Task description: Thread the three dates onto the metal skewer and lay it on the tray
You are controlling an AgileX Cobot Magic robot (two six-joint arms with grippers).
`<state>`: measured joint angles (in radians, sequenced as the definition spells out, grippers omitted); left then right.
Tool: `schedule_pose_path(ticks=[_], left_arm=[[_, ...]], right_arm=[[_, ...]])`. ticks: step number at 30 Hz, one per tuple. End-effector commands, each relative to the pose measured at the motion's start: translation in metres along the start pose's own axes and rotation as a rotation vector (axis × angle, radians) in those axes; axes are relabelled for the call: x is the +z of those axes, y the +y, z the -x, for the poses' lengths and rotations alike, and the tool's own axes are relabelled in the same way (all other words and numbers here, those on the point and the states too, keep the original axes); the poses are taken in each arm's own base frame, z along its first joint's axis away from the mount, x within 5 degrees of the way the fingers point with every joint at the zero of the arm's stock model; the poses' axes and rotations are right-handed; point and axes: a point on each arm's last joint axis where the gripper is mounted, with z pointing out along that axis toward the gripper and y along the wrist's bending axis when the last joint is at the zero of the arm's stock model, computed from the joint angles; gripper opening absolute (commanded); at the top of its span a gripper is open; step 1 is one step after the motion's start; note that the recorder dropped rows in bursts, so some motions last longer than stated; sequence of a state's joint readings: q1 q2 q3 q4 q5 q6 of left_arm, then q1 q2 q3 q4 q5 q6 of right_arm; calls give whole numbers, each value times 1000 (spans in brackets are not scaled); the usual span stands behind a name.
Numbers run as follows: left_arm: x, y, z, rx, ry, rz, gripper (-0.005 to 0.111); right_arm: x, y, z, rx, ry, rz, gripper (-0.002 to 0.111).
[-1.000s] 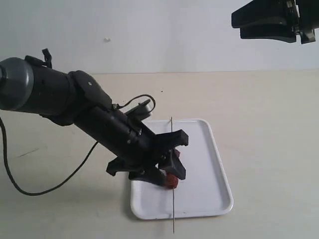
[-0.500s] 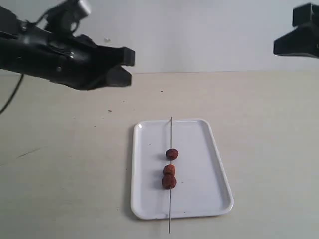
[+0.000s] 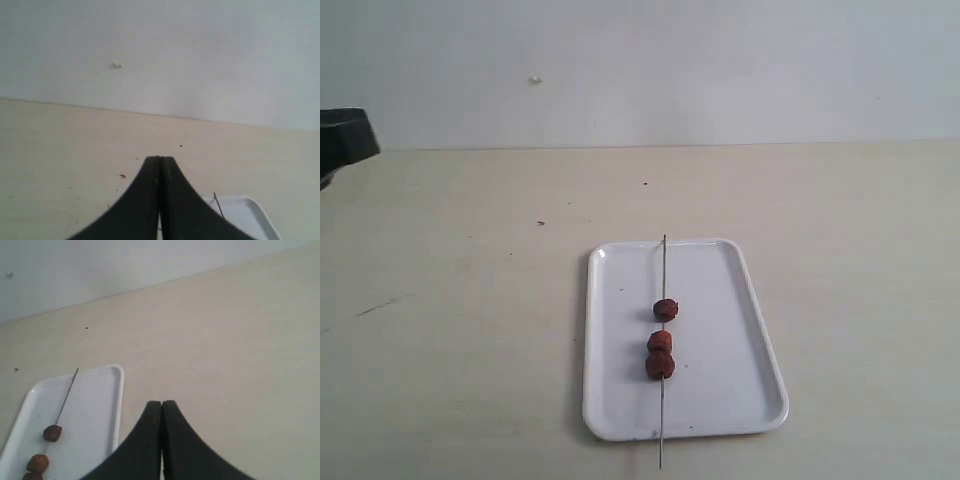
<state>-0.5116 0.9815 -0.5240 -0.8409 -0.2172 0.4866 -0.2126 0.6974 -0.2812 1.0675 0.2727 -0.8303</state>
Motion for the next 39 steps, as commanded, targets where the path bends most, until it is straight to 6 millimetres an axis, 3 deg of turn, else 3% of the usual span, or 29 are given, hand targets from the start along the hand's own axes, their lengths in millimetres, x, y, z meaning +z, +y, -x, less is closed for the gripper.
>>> schedule_pose_path(ticks=[1,3,6,13,18,26,32,39], left_arm=[[-21,10,-14,-2,-17,8,0],[-30,12,-21,-4,3,-12,0],[-45,15,-26,-4,-18,-34,0],[-91,10,-13,17,-160,-162,0],[-110,8,-12,23,-193,-232,0],[-105,20,-33,234,-211,-153,0],[-100,52,-58,219,-348,78,0],[-98,62,-81,232,-299,115,0]], right_arm=[[-6,5,-19,-29,56,68,0],[-8,11,-25,-37,118,143,0],[-13,15,-23,-92,73,179,0],[-39,24,-17,-146,-101,216,0],[-58,28,-16,-187,-223,236,0],[-67,36,-23,-229,-225,308,0],[-66,29,-18,-232,-278,226,0],[-66,28,-17,-229,-286,217,0]])
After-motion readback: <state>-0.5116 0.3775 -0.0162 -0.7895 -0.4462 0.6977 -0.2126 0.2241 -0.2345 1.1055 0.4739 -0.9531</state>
